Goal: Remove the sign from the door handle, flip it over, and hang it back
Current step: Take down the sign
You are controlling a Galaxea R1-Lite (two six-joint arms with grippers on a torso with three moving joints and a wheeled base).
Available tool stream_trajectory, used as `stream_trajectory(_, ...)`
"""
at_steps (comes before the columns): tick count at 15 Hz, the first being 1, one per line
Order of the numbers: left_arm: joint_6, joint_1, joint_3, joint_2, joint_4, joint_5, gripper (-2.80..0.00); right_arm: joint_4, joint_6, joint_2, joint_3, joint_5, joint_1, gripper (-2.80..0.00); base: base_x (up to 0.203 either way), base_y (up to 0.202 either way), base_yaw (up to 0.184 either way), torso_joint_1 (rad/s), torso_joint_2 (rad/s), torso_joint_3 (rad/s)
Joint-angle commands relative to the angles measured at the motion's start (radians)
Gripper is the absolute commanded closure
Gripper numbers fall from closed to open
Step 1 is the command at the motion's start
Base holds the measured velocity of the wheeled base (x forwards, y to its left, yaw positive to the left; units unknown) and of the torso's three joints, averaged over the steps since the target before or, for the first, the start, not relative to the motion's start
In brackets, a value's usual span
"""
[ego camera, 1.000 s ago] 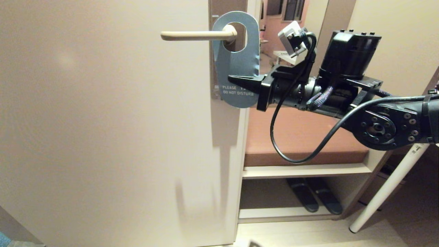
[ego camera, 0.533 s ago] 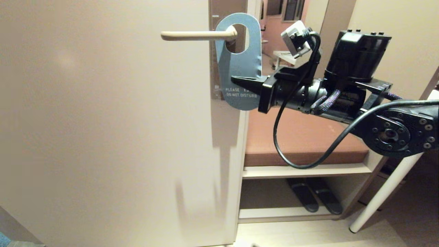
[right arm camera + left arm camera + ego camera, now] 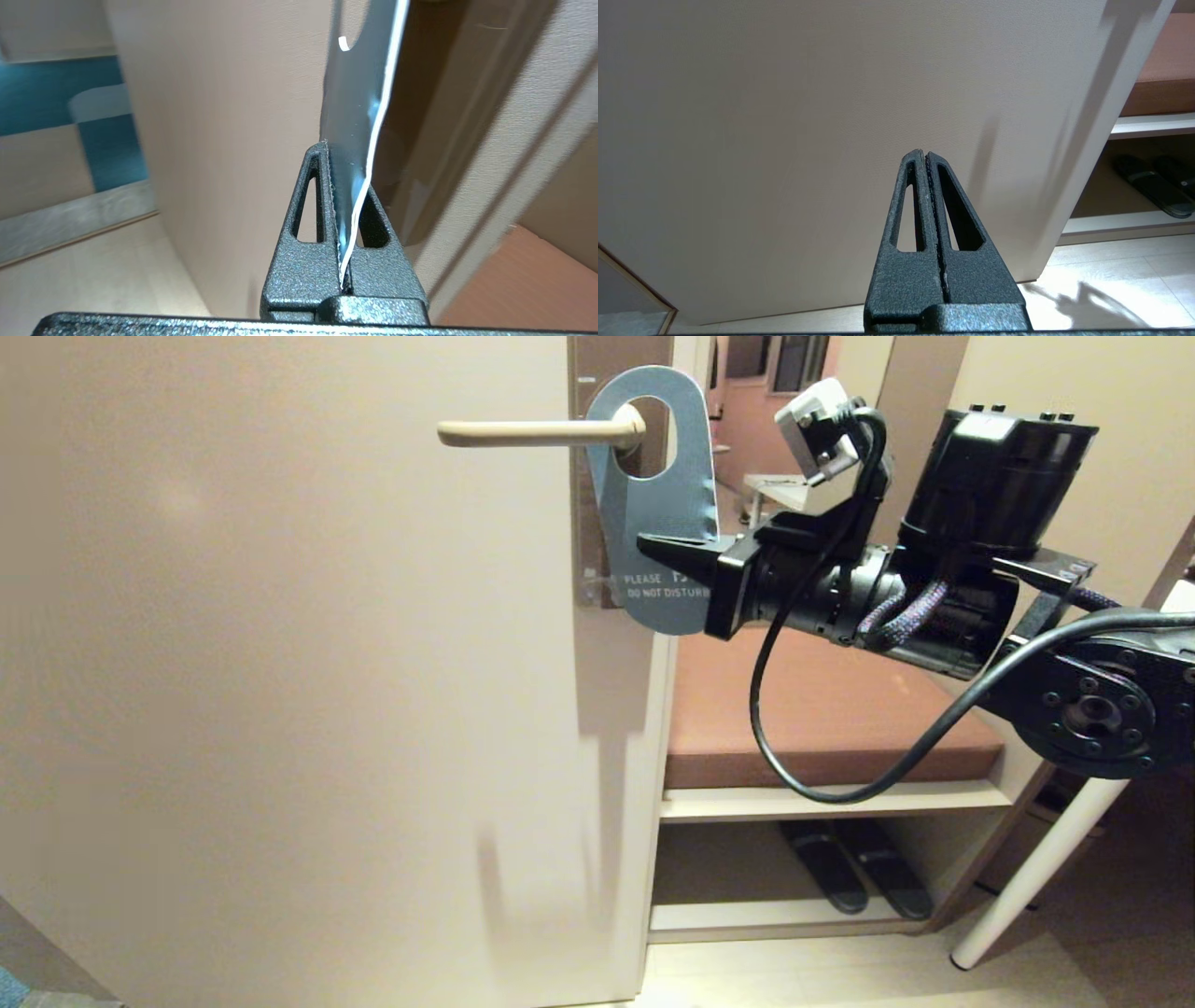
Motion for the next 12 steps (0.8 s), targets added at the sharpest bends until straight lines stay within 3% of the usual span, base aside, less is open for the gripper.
stream_trajectory(1, 0.000, 0.000, 0.000, 0.001, 0.000, 0.000, 0.00, -0.005, -0.001, -0.007, 0.000, -0.017, 0.005, 0.00, 0.000, 0.000, 0.000, 0.000, 0.00, 0.000)
stream_trajectory(6, 0.000, 0.000, 0.000, 0.001, 0.000, 0.000, 0.00, -0.004, -0.001, -0.025, 0.002, -0.126, 0.023, 0.00, 0.000, 0.000, 0.000, 0.000, 0.00, 0.000)
stream_trajectory(12, 0.000, 0.000, 0.000, 0.001, 0.000, 0.000, 0.00, -0.009, 0.001, -0.066, 0.083, -0.142, 0.056, 0.00, 0.000, 0.000, 0.000, 0.000, 0.00, 0.000)
